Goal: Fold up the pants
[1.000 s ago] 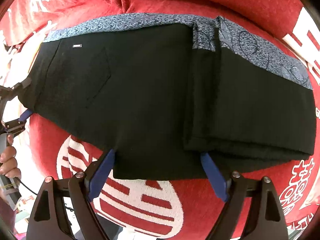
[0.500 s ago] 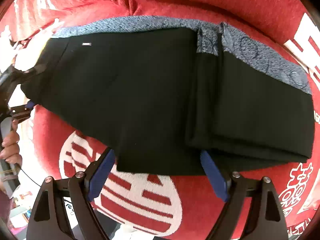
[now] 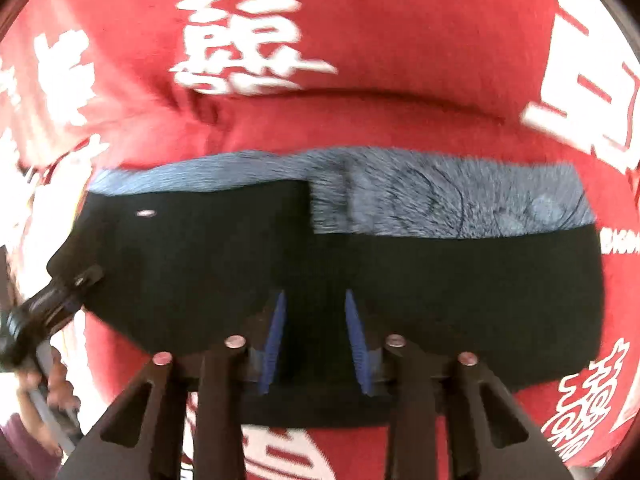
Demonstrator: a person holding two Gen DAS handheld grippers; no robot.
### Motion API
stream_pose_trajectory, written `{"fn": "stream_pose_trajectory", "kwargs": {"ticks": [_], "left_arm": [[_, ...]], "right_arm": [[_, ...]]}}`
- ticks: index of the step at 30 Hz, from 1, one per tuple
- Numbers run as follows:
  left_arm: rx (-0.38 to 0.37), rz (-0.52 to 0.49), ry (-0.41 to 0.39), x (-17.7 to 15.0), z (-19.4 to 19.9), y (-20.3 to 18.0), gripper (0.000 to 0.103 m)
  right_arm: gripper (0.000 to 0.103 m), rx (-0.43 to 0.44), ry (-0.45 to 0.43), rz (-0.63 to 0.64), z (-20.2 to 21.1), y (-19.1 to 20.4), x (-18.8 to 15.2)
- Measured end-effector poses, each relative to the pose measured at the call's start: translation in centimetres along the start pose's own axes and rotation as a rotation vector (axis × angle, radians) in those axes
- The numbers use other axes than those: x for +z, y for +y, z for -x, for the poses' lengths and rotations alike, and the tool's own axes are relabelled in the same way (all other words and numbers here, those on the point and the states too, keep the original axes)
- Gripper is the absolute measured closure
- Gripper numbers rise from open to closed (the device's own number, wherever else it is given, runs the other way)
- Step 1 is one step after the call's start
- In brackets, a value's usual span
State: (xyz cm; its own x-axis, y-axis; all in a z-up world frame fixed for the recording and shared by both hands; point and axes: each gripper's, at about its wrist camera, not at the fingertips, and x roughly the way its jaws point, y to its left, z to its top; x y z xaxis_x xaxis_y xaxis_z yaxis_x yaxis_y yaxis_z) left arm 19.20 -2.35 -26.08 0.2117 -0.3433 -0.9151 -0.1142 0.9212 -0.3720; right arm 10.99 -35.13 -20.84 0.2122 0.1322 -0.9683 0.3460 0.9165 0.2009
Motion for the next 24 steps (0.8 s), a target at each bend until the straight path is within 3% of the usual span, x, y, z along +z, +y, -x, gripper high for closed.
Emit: {"fn": "stream_pose_trajectory", "kwargs": {"ticks": [3,5,8,11,13,15,18,24], "left_arm": [[-0.003,0.004,0.007,0.1,-0.1,-0.1,0.057],[-0.004,0.009,0.010,0.1,-0.3,-0.1,0.055],[0.010,0.004,0.007,0.1,-0.4,-0.5,0.055],[0.011,0.005,0.008,0.1,-0.4,-0.5,0.055],[-0.001,0.010,0.011,0.1,-0.4,-0.3,0.055],[-0.006,0.010,0.013,0.2,-0.4,-0.2,0.055],[-0.022,0.014,0.017,0.2,-0.3,-0.1,0.046],[0.009,-0.015,0.016,0.2,-0.3,-1.0,0.045]], "right_arm": [[0.074,0.028,0.005,-0.046,-0.7,-0.5,-0.4],[0.074,0.029,0.027,0.005,-0.7,0.4,-1.0],[0.074,0.066,0.125,0.038,-1.4,1.9,-2.1],[0.074,0.071,0.115,0.073,-0.8,3.4,-2.0],[0.057,0.086,0.119,0.061,-0.8,3.9,-2.1],[0.051,0.078,0.139,0.059,-1.3,4.3,-2.2],[0.051,0.077,0.163,0.055,-1.8,4.2,-2.9],[0.051,0.066,0.188,0.054,-1.9,4.5,-3.7]]}}
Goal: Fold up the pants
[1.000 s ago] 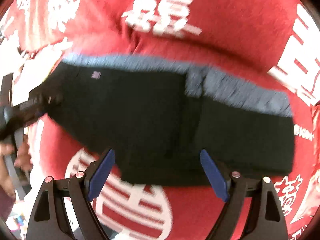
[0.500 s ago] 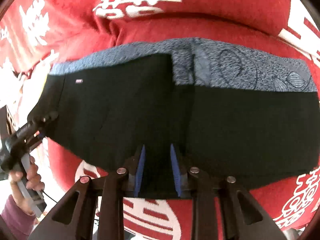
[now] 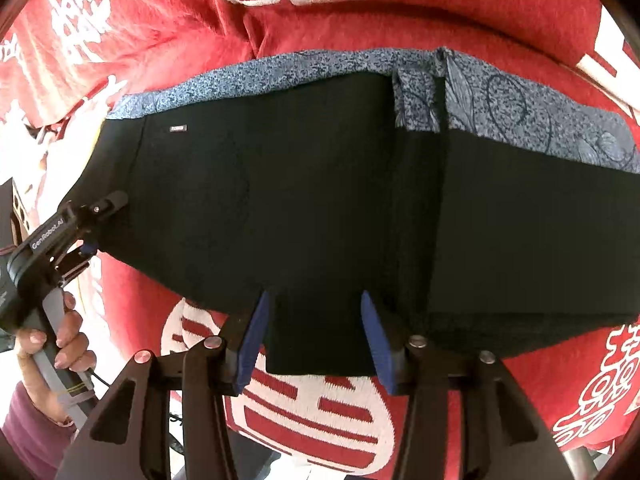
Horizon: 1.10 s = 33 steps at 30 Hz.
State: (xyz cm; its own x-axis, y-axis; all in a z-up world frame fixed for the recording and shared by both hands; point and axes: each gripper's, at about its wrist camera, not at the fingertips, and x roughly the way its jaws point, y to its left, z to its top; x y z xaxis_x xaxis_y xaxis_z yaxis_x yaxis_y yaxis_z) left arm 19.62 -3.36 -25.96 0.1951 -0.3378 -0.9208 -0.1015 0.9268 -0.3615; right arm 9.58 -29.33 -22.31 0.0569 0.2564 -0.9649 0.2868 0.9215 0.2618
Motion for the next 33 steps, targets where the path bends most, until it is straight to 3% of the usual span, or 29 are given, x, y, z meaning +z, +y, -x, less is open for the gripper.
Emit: {"fn": "stream_pose_trajectory", "kwargs": {"ticks": [6,9,17,24,33], "left_arm": [[0.048,-0.048,-0.009,-0.4,0.2,-0.9,0.045],[0.082,-0.084,-0.031,-0.7,0.5,-1.4,0.057],[0.119,-0.178,-0.064,-1.0,1.5,-2.6,0.062],[0.216,-0.416,-0.166,-2.7,3.1,-6.1,0.062],[0.334,-0.642,-0.237,-5.2,3.4,-8.9,0.062]], "right_arm": [[0.051,0.001,-0.003,0.000,0.6,0.1,0.1],[0.051,0.004,-0.010,0.010,0.9,0.6,0.7],[0.045,0.026,-0.024,0.049,1.8,2.2,2.3],[0.033,0.087,-0.013,0.119,3.3,4.9,5.1],[0.023,0.166,0.048,0.281,4.6,12.2,10.7]]}}
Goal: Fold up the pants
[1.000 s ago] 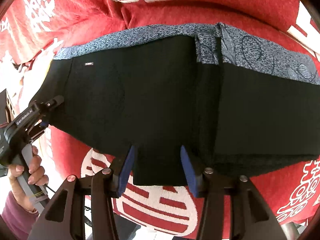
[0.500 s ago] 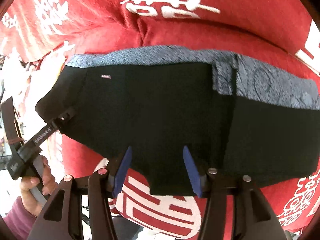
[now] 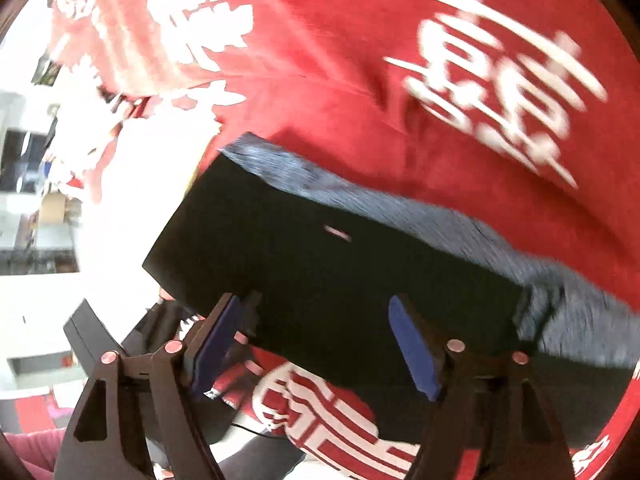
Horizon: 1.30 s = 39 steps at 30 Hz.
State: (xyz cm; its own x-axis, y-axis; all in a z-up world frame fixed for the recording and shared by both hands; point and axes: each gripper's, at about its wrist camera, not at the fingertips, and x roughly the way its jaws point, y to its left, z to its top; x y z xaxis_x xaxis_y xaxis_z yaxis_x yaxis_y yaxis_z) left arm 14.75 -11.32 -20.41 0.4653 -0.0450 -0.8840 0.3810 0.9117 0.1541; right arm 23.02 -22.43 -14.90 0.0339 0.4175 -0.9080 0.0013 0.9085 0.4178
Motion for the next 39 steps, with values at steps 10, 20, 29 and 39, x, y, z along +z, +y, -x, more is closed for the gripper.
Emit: {"fn": "stream_pose_trajectory", "kwargs": {"ticks": [10,20,29,39], "left_arm": [[0.093,-0.154,-0.038,0.1,0.7,-2.5,0.062],[0.060,-0.134,-0.034,0.6,1.3,-3.0,0.062],[-0.040,-0.167,-0.114,3.0,5.7,-6.2,0.062],[-0.290,-0.181,-0.172,5.9,12.6,-15.1,0.062]], "right_arm": [[0.017,0.027,0.242,0.266,-4.8,9.9,5.7],[0.081,-0.065,0.372,0.311,-10.0,9.1,5.3],[0.083,0.150,0.137,0.165,-2.2,2.2,1.9],[0.083,0.378,-0.205,-0.082,9.4,-11.3,-8.4]]}}
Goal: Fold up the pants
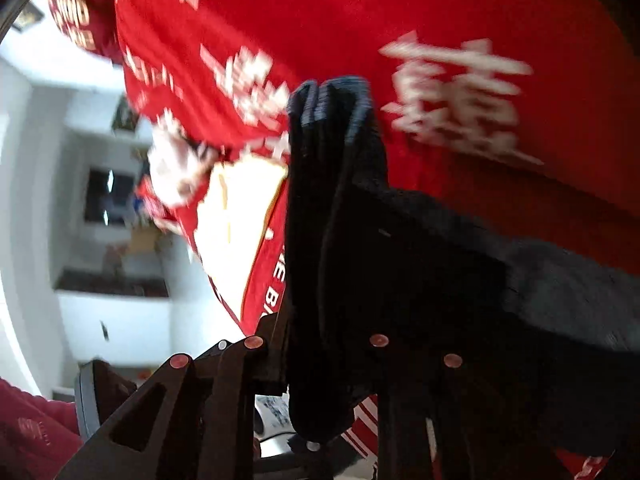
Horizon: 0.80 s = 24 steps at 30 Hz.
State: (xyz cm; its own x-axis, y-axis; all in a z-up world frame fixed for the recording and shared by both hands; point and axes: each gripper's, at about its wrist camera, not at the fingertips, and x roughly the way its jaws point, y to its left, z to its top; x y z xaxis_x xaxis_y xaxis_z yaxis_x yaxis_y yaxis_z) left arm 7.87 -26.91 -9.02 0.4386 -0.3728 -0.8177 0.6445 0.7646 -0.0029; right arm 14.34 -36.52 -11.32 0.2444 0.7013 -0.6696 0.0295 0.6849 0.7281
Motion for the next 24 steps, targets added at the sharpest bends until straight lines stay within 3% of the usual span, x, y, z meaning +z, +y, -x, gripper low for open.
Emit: {"fn": "stream_pose_trajectory", "kwargs": {"ticks": [5,11,16,18,24], "left_arm": [[-0.075,-0.120,0.011,1.7,-1.3,-8.2,0.062],[-0.119,-0.207,0.071,0.9,-4.2,-15.9,0.062],[-0.126,-0.234,0.138,-0.5,-7.4,-19.7,0.062],[-0.119,-0.234,0.171,-1.0,-8.4,-20.8,0.062],[-0.117,-0.209,0.269,-2.2,-9.6,-20.3,0.053]], "right_arm": [[0.083,0.025,-0.167,-0.120,7.9,-6.5,-4.9],[0.083,0.032,-0.249,-0.251,12.9,-14.7,-9.9],[0.082,0.032,-0.270,-0.329,15.2,-20.4,-13.0],[0.082,0.016,-0.260,-0.346,14.1,-21.5,-13.5],[0.078,-0.034,-0.211,-0.354,11.8,-23.7,-14.4]]}}
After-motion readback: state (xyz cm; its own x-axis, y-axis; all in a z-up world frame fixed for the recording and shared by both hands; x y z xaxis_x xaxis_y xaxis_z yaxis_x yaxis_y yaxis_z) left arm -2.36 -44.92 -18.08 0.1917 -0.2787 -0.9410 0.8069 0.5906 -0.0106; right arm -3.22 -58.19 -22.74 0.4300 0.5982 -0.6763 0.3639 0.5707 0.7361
